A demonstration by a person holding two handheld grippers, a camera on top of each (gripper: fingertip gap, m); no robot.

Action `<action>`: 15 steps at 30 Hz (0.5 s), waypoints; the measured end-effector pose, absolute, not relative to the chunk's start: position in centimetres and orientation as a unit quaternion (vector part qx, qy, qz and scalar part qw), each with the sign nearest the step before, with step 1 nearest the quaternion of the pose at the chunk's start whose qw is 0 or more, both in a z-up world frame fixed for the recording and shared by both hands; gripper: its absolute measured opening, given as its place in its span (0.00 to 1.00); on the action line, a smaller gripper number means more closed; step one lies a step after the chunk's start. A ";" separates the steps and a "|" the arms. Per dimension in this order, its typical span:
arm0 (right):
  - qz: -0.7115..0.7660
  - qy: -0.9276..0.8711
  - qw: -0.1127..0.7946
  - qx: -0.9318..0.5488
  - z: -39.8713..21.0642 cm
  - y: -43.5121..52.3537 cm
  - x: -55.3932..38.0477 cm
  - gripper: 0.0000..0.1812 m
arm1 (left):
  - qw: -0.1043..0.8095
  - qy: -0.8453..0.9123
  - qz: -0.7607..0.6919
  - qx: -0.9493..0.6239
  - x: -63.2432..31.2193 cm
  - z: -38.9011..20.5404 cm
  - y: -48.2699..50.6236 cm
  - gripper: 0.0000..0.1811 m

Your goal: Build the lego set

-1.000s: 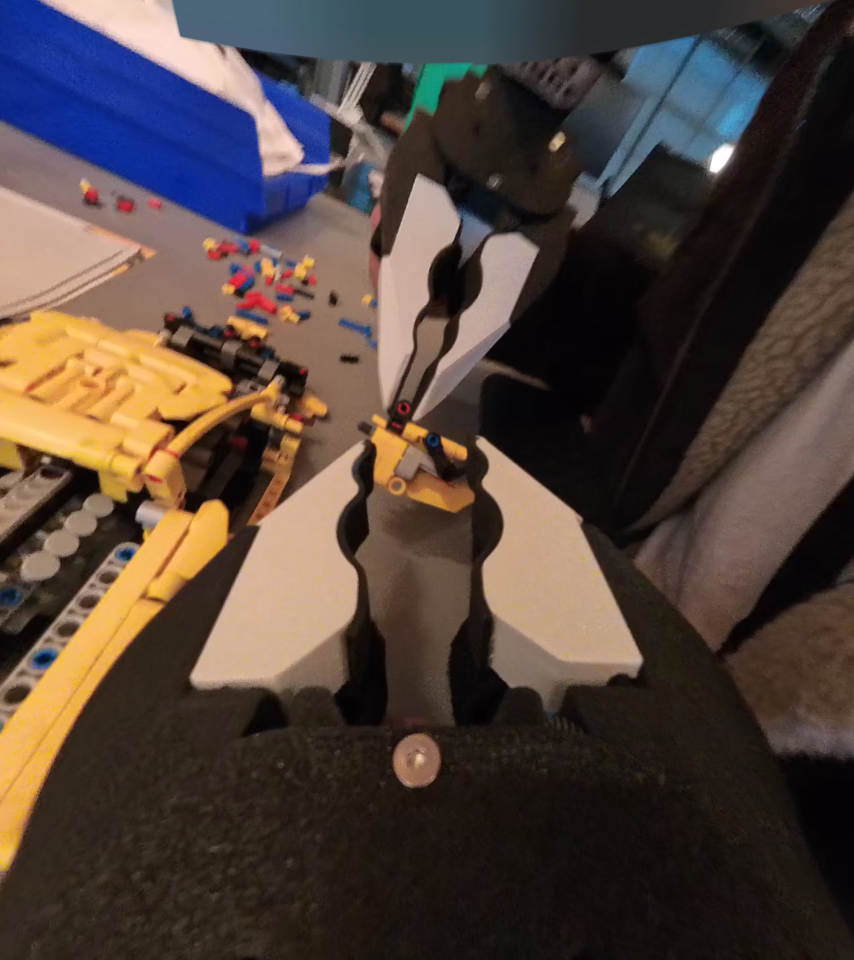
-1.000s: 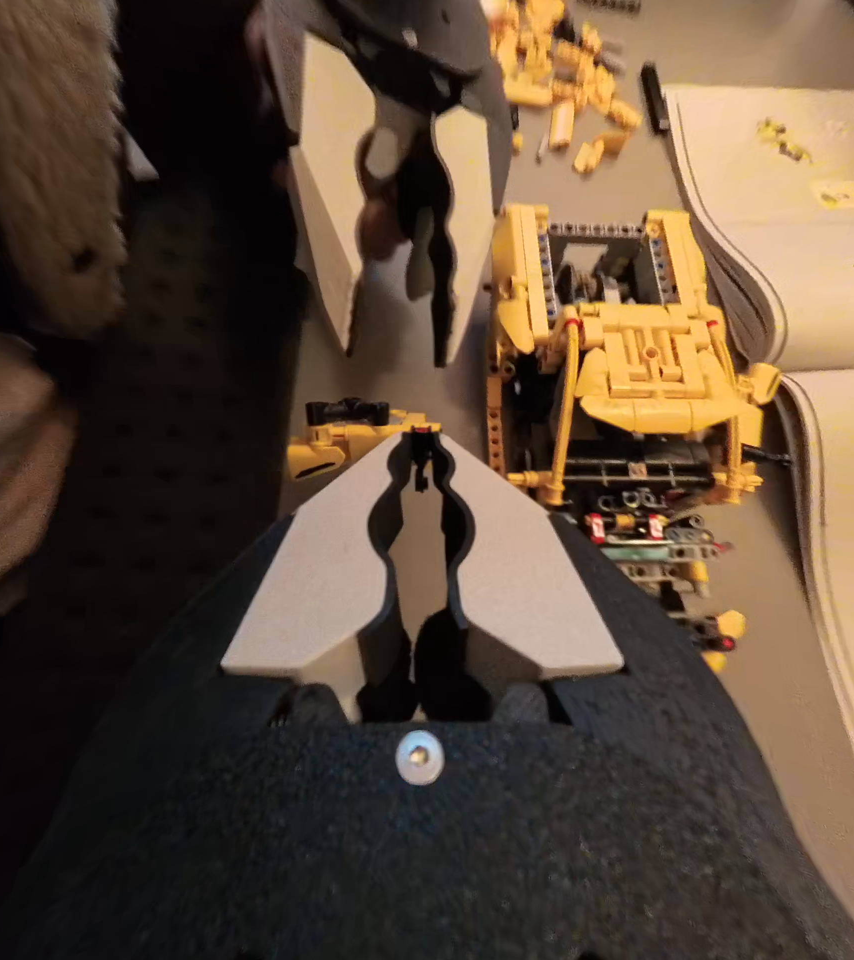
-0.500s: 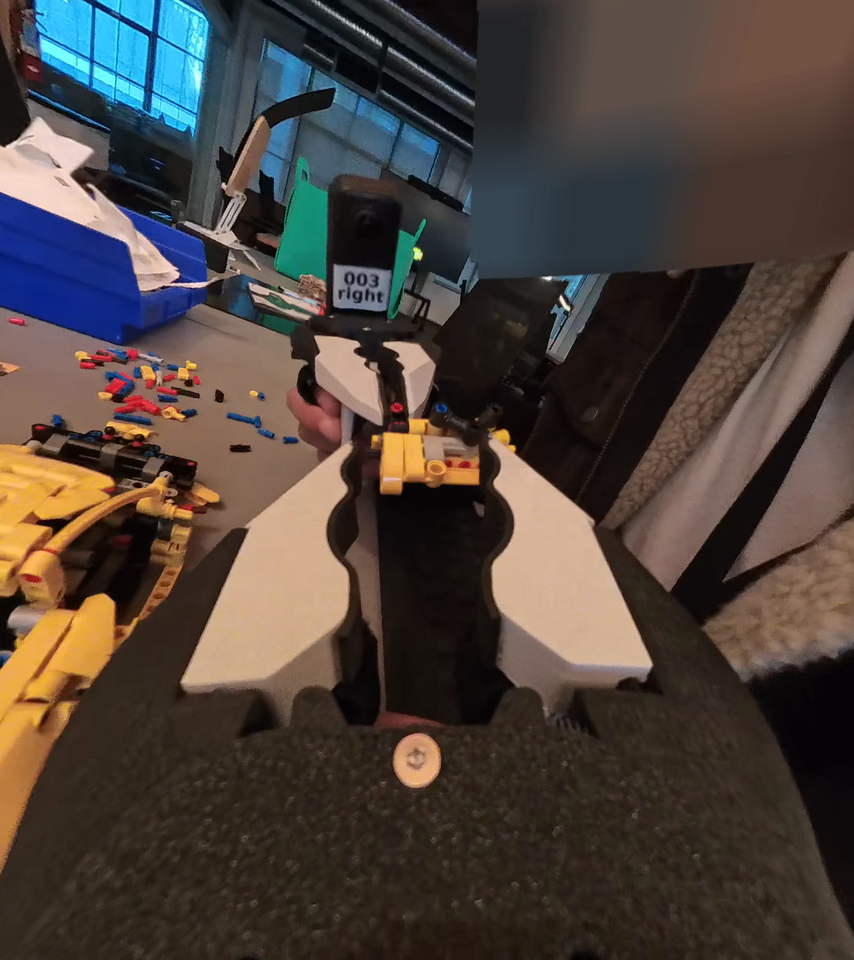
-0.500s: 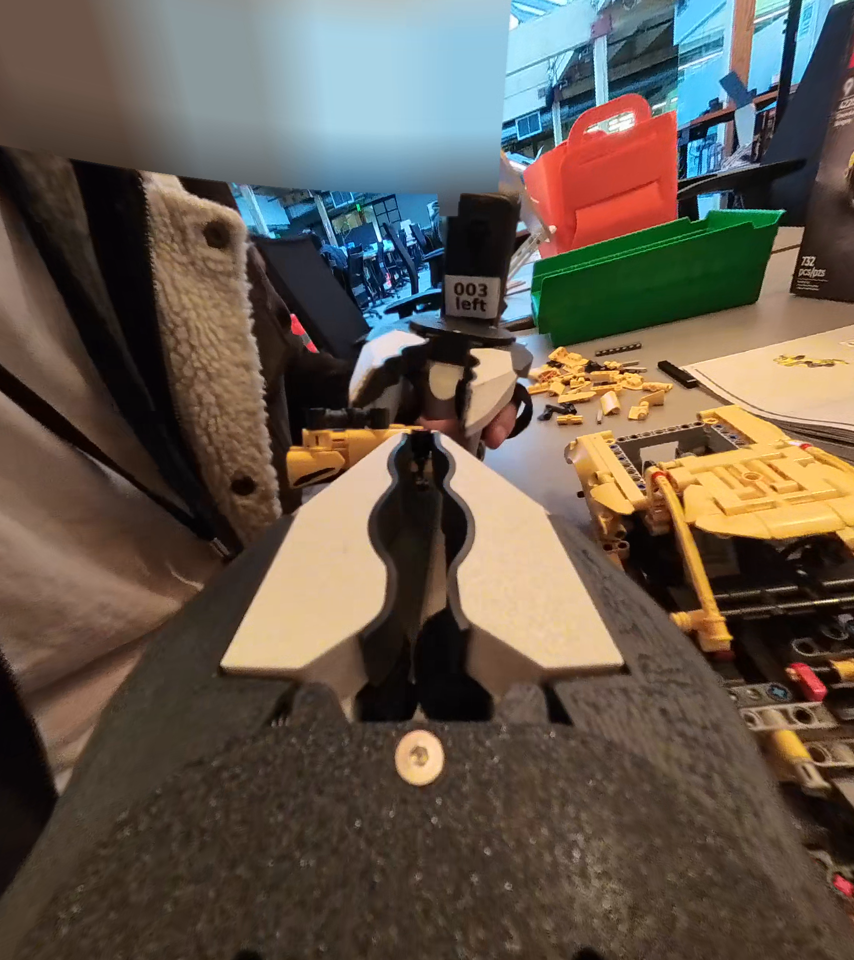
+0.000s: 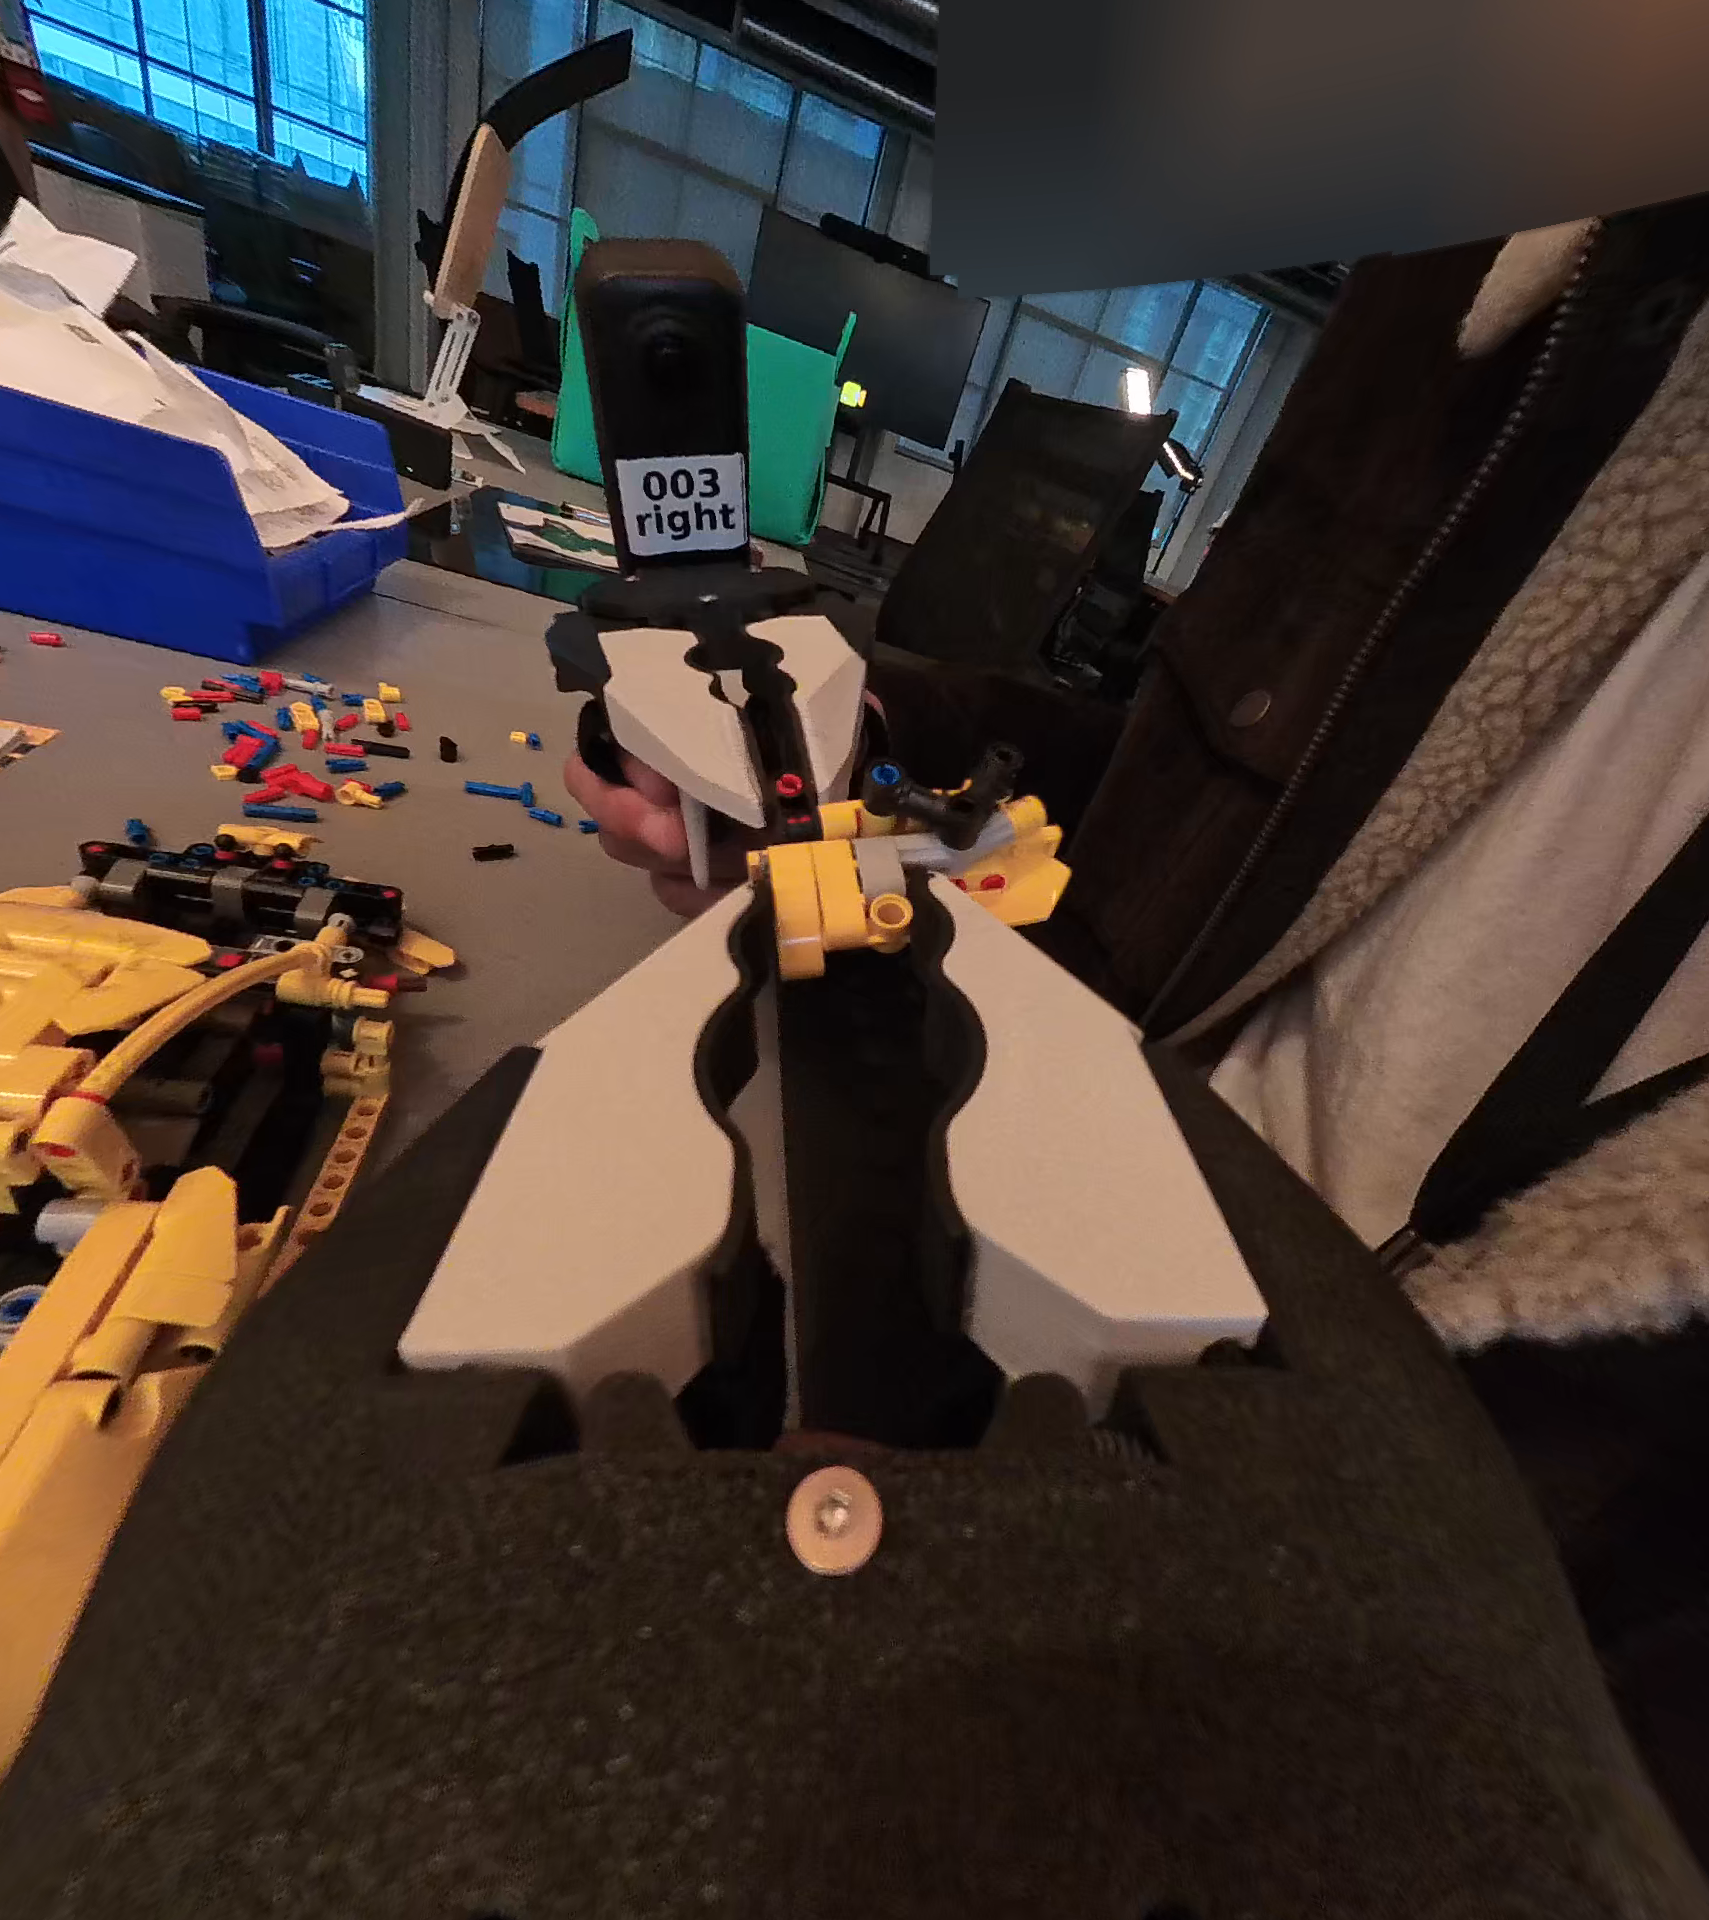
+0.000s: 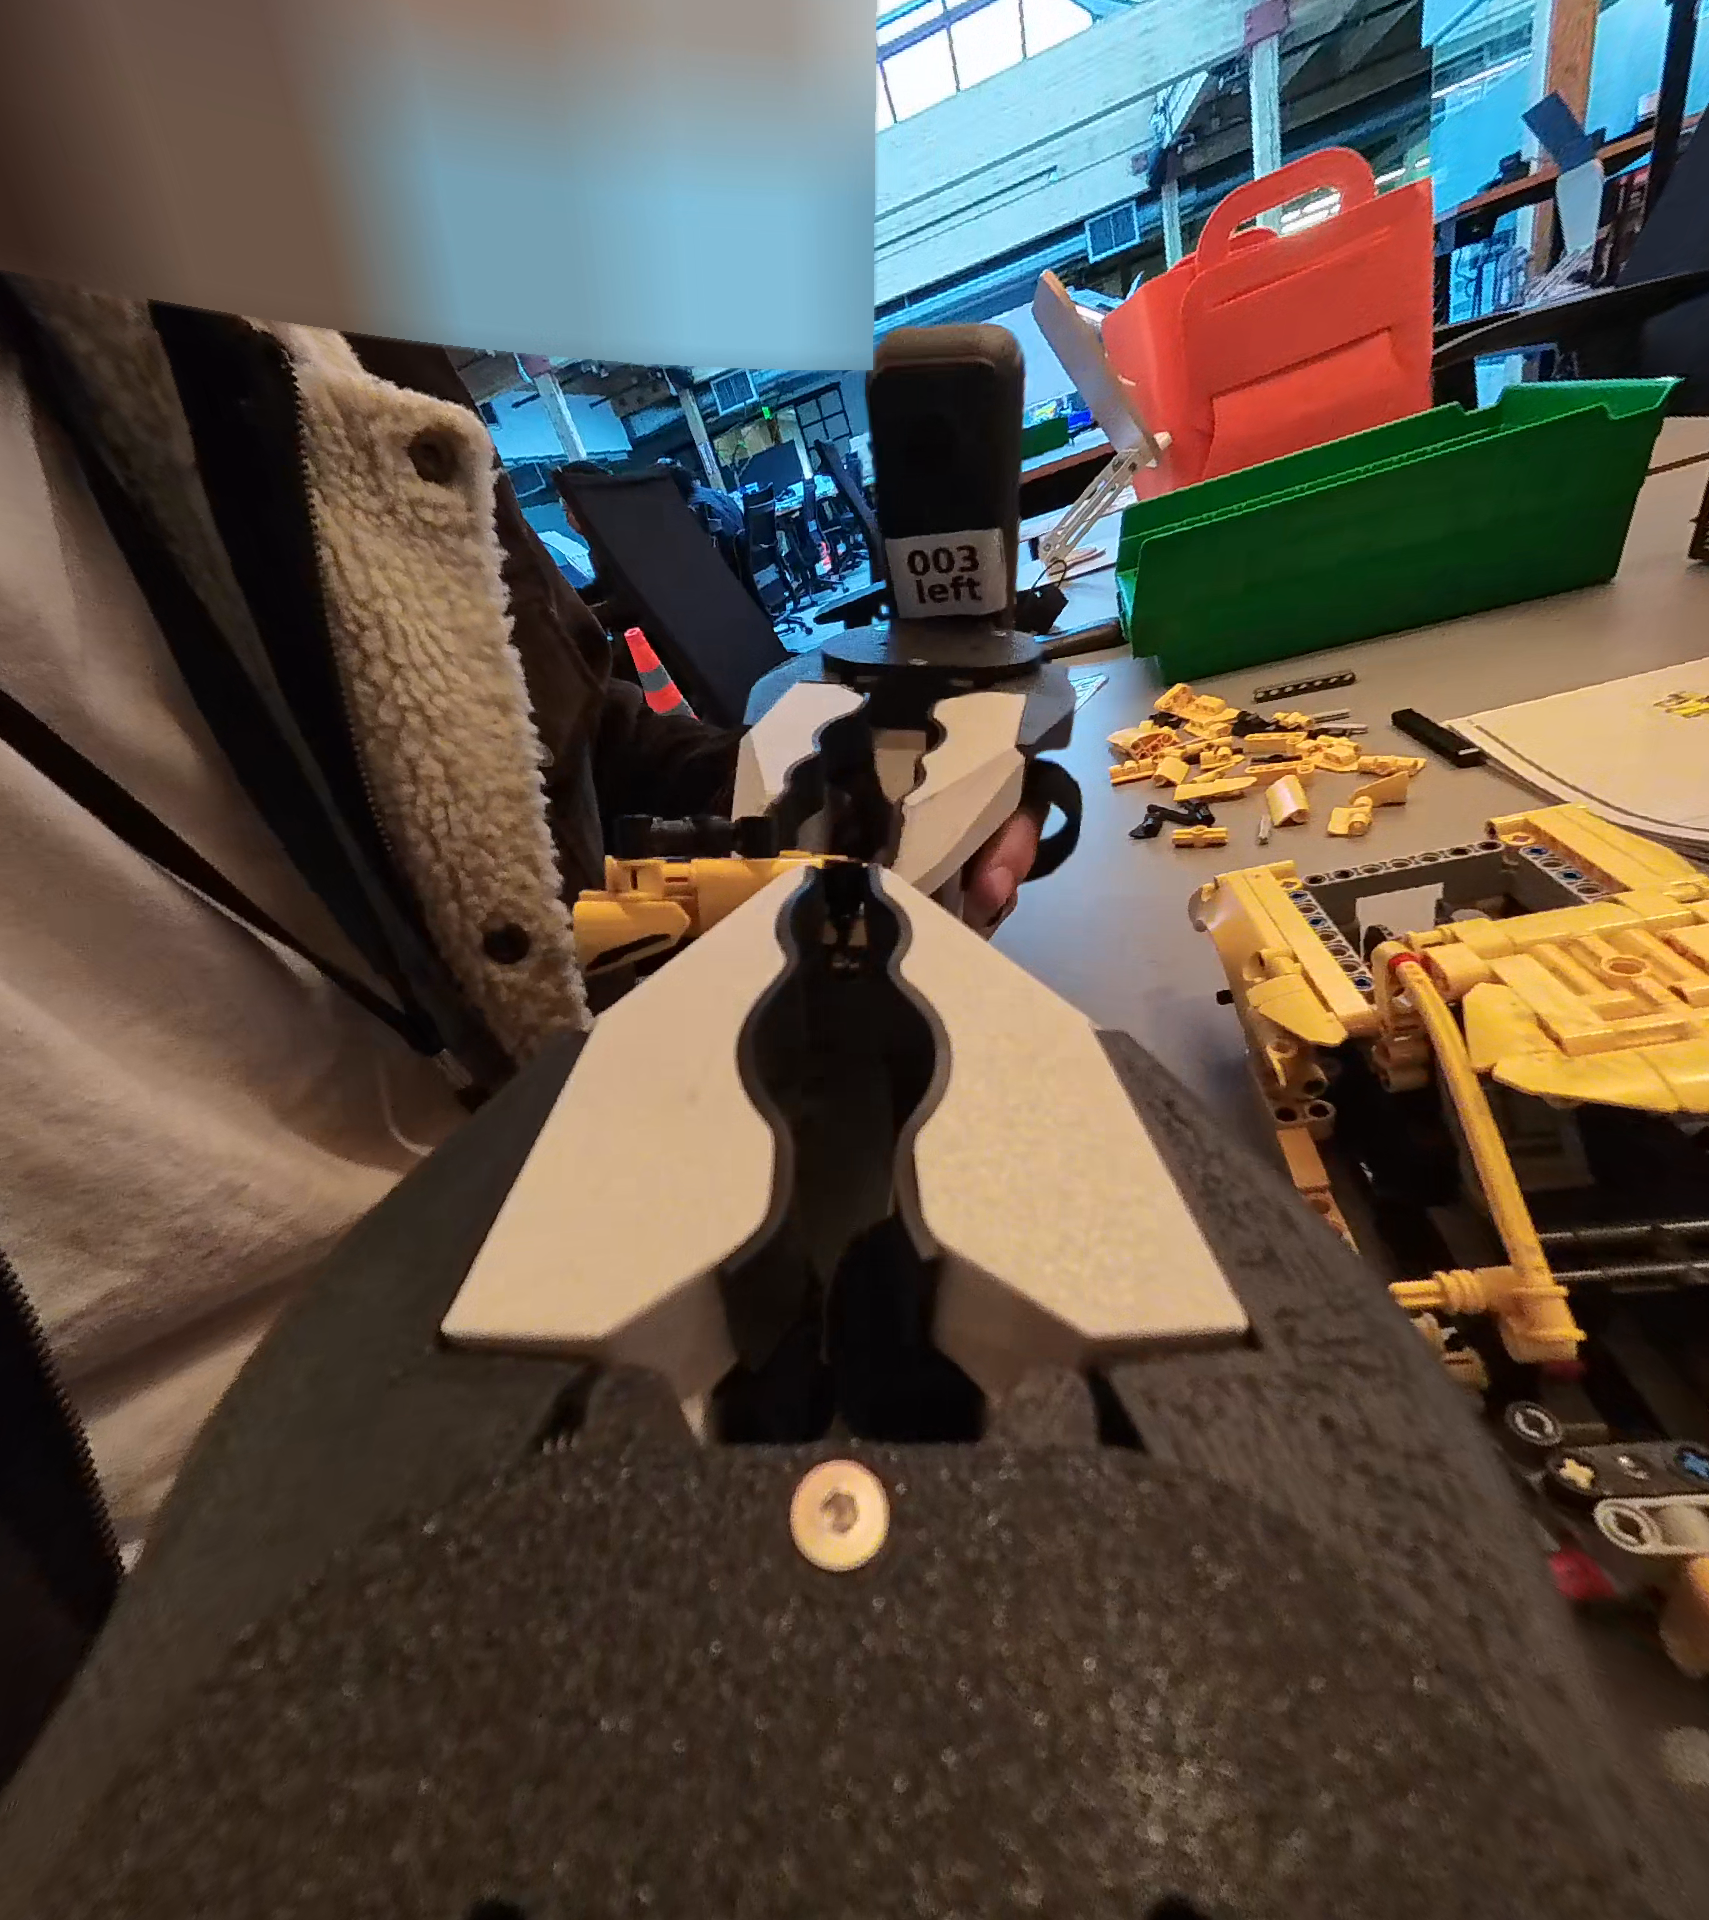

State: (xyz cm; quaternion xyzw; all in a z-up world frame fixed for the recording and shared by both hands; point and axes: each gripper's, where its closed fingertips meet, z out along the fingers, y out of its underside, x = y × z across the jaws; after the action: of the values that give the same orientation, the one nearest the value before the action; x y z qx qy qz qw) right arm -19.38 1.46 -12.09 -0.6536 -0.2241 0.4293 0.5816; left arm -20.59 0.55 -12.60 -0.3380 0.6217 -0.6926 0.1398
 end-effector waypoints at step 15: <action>0.450 -0.230 0.568 -0.649 -12.3 1.2 -19.5 0.04 | 0.145 0.627 -0.689 -0.335 -20.5 -13.0 0.2 0.16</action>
State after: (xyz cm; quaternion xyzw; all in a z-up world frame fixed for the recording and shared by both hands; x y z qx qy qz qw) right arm -19.46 1.22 -12.27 -0.6495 -0.2301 0.4500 0.5681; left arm -20.46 0.23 -12.97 -0.3345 0.6265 -0.6888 0.1453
